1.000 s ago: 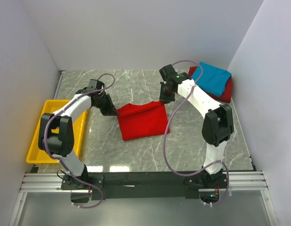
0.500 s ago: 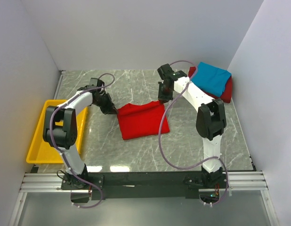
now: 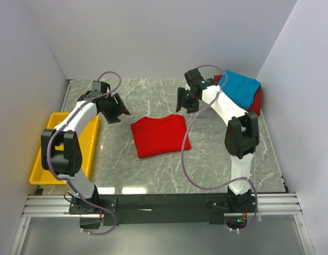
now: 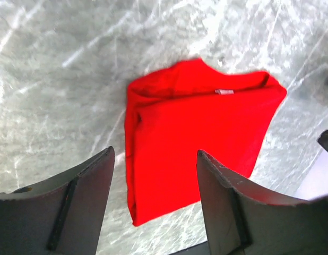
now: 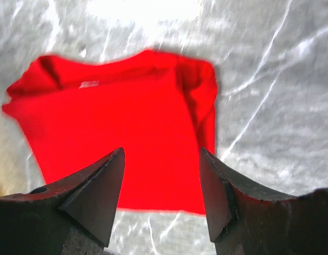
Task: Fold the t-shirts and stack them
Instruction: Fold the tshirt, then neatly place the folded tshirt to the corner
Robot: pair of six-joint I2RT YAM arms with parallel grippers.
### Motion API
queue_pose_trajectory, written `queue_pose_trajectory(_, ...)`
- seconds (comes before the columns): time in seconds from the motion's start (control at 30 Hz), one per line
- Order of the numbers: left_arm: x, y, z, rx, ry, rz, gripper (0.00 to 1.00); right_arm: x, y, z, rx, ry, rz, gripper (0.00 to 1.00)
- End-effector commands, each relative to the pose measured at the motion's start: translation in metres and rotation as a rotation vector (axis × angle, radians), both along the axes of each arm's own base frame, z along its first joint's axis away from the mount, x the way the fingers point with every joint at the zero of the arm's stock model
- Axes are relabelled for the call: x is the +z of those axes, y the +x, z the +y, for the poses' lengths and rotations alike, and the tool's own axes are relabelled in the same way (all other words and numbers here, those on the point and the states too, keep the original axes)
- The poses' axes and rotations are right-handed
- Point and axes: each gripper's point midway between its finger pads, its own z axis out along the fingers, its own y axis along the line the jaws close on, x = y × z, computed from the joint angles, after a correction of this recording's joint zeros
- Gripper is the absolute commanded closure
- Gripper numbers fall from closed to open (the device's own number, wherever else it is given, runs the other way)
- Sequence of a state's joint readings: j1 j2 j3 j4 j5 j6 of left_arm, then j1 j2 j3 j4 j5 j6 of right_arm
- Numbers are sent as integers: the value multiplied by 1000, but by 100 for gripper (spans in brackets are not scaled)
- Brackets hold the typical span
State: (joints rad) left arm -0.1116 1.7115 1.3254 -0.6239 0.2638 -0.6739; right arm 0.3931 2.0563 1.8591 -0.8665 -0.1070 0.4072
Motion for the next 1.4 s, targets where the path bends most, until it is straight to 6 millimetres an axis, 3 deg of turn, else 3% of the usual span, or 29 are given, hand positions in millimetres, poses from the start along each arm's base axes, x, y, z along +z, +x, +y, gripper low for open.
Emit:
queue_pose_trajectory(0.0,9,-7,-12,-40,-38,-57,32,52,-2,1,59,123,-136,35)
queue_pose_trajectory(0.03,-2,-19,-22,-65,-49,-43,35,40,-11,-9,69,162,-130,35)
queue_pose_trajectory(0.1,-4,-24,-29,-76,-60,-38,35,46,-17,-8,84,204,-139,35)
queue_pose_trajectory(0.13,-11,-28,-31,-82,-64,-30,36,34,-21,-17,74,218,-124,35)
queue_pose_trajectory(0.2,-15,-35,-39,-91,-79,-18,37,36,-30,-18,97,277,-123,35)
queue_pose_trajectory(0.33,-33,-46,-48,-103,-76,17,41,18,-45,-29,123,334,-97,34)
queue_pose_trajectory(0.6,-56,-59,-62,-94,-36,60,44,-16,-58,-45,149,357,-34,33)
queue_pose_trajectory(0.87,-63,-60,-56,-54,5,64,47,-40,-53,-42,114,386,30,31)
queue_pose_trajectory(1.37,-86,-60,-48,-76,83,120,64,-65,-44,-36,120,415,37,30)
